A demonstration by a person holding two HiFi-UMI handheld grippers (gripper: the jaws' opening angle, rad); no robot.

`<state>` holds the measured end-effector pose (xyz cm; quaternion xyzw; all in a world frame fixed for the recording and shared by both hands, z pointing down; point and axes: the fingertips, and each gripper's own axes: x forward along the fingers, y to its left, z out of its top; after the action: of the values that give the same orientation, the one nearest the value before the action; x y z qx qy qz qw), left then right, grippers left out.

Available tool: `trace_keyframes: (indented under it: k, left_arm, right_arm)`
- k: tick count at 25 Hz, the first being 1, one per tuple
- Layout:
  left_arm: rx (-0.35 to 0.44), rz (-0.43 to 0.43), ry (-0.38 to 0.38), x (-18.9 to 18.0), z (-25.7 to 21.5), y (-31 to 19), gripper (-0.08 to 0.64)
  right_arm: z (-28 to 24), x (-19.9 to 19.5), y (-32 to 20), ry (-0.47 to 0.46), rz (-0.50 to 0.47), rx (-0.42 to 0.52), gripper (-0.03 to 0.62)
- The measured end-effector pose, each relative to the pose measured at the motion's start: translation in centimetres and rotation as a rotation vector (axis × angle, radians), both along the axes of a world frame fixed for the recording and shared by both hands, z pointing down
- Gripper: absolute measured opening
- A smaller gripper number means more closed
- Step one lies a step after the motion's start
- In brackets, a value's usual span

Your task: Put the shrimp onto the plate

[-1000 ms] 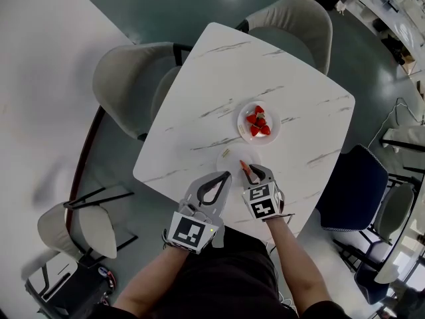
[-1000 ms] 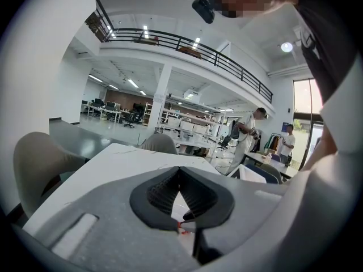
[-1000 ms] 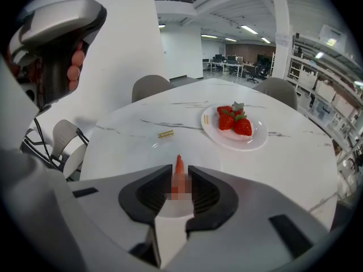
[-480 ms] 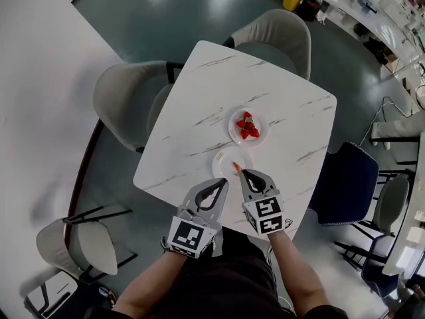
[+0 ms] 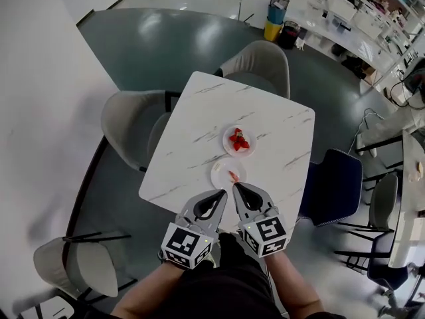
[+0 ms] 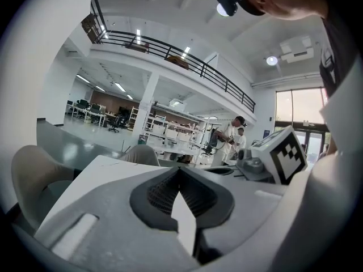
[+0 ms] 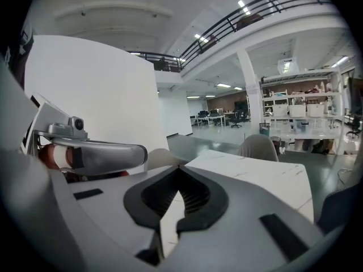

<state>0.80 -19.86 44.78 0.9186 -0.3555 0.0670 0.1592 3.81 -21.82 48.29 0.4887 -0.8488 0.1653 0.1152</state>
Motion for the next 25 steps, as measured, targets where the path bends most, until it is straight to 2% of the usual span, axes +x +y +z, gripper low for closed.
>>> trace_keyframes:
  k: [7,13,20,25]
  left_arm:
    - [0.044,0.018,0.065,-1.7,-5.6,2.9,0.008]
    - [0.097,0.038,0.080,-2.4,-9.3,5.6,0.008]
    - [0.150,0.050,0.101,-2.9,-11.1,7.4,0.008]
    - [0.174,0.060,0.107,-3.0,-11.9,8.6,0.008]
  right_arm:
    - [-6.6,-1.3,3.2,-0.064,0.048,0.106,0.002]
    - [-11.1,-2.3,6.2,-0.083,0.057,0.178,0.002]
    - [-13.3,-2.9,8.6,-0.086,0.067,0.232,0.002]
    - [-13.8,-3.2,9.7,-0.071,0.076,0.237,0.002]
